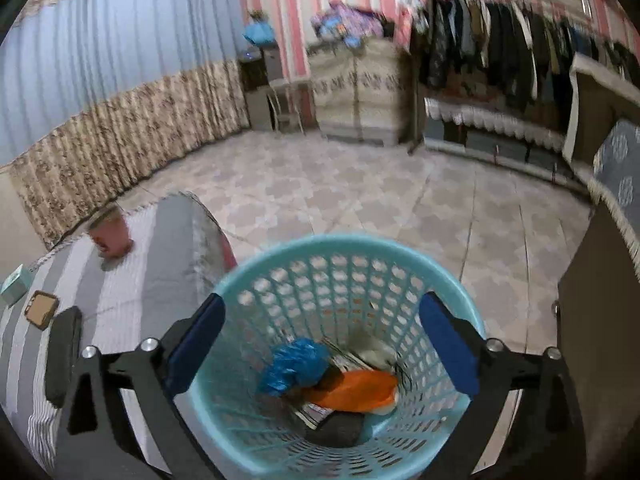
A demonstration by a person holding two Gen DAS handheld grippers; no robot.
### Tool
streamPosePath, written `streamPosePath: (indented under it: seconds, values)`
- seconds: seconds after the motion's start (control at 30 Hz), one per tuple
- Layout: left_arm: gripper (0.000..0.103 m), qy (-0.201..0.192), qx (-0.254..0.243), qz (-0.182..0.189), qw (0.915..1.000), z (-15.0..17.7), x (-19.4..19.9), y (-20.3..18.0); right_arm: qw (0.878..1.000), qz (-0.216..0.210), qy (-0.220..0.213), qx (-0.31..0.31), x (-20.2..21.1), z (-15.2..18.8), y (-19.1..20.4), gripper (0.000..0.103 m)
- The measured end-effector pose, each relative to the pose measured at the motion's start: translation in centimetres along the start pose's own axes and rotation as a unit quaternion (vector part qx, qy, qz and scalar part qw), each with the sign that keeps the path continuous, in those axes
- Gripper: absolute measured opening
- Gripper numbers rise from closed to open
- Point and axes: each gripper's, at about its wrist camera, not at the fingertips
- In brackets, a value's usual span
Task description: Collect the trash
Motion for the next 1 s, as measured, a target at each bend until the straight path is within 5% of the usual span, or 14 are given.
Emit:
streamPosePath:
  seconds: [0.2,0.5,1.0]
  values:
    - [0.098,-0.015,0.022,-0.047,0.9986,1.3,3.3,3.8,0.998,-0.057,-0.029,0.020,4.0,0.6,6.0,0.099]
    - [0.098,-0.024,0.036,-0.073,0.9964,4.5,7.1,7.0,0.993,-0.085,-0.019,0.084,7.7,6.8,14.0,0.099]
    - [0.098,-0.024,0.032,-0.080,0.9960,8.8,10.0,7.2,0.993,-0.068,-0.041,0.083,11.6,10.2,14.8,0.099]
Point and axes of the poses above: each gripper's, at about its wrist camera, not at the fingertips, and x roughly against the way its jaws point, y to its left, z to its underside, and after that the axes turned 5 degrees about -x, right-handed
